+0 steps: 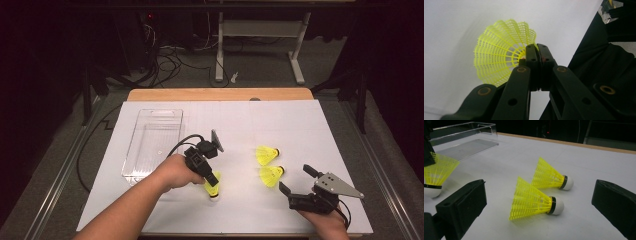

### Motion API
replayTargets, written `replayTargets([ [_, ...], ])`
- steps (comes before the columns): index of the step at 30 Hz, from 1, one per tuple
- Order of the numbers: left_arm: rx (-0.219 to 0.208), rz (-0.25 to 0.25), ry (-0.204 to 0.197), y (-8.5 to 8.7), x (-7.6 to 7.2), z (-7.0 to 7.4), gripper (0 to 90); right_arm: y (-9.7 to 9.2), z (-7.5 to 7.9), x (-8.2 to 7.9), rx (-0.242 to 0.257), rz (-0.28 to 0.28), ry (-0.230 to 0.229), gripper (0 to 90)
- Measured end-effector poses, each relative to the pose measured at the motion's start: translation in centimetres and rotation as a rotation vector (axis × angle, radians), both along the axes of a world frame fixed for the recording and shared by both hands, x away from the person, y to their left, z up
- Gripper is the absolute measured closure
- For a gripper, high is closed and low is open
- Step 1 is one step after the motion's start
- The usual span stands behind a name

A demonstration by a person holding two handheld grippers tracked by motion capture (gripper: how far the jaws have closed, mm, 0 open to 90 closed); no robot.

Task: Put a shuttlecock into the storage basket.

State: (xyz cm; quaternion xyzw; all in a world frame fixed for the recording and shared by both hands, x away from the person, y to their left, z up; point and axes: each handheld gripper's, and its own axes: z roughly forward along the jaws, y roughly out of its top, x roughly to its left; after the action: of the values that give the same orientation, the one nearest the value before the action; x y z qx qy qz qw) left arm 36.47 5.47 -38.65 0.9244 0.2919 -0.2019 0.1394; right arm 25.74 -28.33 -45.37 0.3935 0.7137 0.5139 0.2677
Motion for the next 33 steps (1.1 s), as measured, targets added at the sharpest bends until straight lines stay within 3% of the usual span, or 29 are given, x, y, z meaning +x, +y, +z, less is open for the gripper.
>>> replayTargets([
  [10,0.026,0.035,-0.048,1.0,0.0,1.6,88.8,0.1,0.0,0.0,-0.002,0.002,0.0,0.4],
  [19,0.068,0.037,-0.094,1.2,-0.1,2.7,88.7,0.1,0.0,0.0,0.0,0.002,0.0,0.4],
  [33,0.091,0.063,-0.154,1.8,0.1,5.3,88.3,0.1,-0.1,0.0,-0.002,-0.001,0.0,0.4],
])
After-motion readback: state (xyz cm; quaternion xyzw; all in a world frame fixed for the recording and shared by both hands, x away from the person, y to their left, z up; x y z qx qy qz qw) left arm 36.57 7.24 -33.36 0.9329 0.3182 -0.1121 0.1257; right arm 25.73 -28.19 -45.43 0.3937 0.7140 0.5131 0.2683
